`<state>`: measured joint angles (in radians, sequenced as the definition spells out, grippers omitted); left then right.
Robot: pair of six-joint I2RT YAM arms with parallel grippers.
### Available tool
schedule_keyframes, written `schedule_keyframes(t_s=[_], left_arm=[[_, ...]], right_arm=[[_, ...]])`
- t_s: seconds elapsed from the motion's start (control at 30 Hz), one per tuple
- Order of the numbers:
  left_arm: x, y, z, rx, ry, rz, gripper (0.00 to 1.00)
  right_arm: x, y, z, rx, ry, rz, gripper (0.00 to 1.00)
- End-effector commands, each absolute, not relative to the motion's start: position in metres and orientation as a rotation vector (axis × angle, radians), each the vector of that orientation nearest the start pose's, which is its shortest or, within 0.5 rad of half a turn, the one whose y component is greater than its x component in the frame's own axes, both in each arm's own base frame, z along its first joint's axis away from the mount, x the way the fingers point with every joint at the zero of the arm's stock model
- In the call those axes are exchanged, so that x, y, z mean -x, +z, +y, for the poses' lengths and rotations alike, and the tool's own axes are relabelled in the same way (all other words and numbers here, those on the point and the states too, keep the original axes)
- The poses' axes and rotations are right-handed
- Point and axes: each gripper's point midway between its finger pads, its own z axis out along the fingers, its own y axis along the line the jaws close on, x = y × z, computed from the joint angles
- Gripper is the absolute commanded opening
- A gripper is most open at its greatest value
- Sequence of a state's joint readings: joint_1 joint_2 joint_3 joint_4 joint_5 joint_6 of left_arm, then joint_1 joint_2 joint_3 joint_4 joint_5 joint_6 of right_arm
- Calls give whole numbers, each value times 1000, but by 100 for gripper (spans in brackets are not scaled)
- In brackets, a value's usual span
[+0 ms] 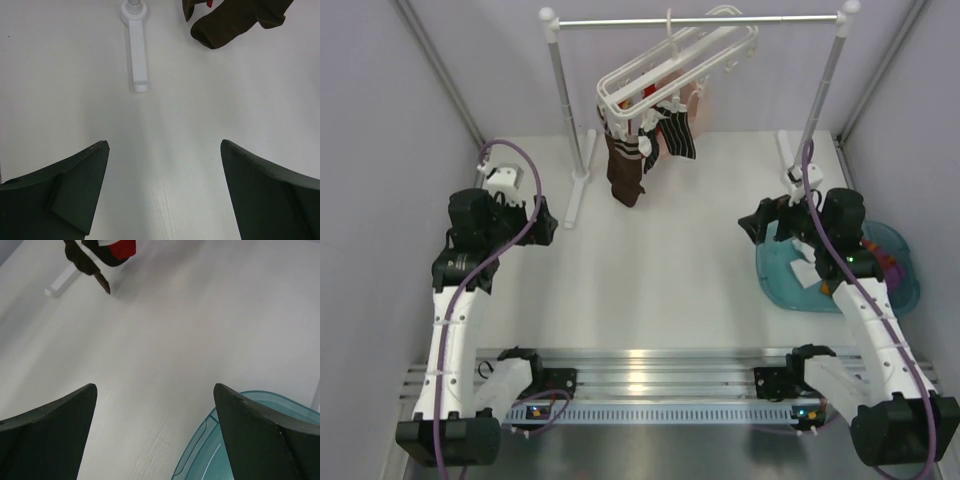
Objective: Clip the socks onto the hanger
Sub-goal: Rotate the hanger at the clothesline.
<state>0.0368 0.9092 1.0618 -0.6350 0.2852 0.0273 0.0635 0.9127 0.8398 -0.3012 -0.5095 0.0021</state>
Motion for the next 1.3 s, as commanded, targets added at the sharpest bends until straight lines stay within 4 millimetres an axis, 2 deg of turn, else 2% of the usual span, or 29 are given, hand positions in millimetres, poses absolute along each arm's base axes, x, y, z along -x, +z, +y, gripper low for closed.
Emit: schedule_keyframes(t_s=[0.0,0.03,0.1,0.17,0.23,0.27,0.37,0.4,0.43,0.5,0.53,0.63,0.8,0.9,0.97,1.0,1.03,1.27], left_arm=[[-301,283,-36,-108,-258,1982,98],[-303,286,-38,-94,-275,1971,98],[-305,296,-45,-87,-329,1935,98],[-306,304,-51,-81,-377,1903,98],[-305,312,-65,-124,-463,1857,98],[-303,317,-70,-137,-487,1834,98],[-299,333,-84,-200,-569,1740,98],[-294,335,-89,-225,-594,1711,98],[-291,346,-96,-268,-626,1649,98],[-282,348,-104,-298,-669,1602,98],[-278,359,-109,-344,-688,1542,98],[-271,356,-117,-375,-745,1527,98],[-269,352,-122,-388,-789,1541,98],[-269,355,-123,-384,-801,1532,98],[-271,356,-124,-382,-806,1532,98],[-272,356,-124,-380,-809,1532,98],[-273,356,-123,-377,-809,1534,98],[-278,365,-125,-380,-827,1506,98]], right_arm=[[-319,307,106,374,495,1637,100],[-324,325,106,384,471,1537,100],[-329,340,106,388,456,1461,100],[-344,361,106,381,442,1377,100],[-361,365,110,358,465,1352,100],[-365,383,113,366,464,1272,100],[-391,390,123,337,484,1240,98],[-396,400,125,323,496,1204,96],[-409,400,129,317,506,1202,94],[-417,412,138,310,504,1143,90],[-429,414,141,310,490,1135,89],[-449,427,152,313,458,1071,86],[-477,440,157,303,378,992,77],[-502,441,154,267,339,970,66],[-511,442,154,254,331,957,63],[-514,450,155,248,336,940,63],[-524,440,157,248,339,957,63],[-557,436,161,215,335,951,64]])
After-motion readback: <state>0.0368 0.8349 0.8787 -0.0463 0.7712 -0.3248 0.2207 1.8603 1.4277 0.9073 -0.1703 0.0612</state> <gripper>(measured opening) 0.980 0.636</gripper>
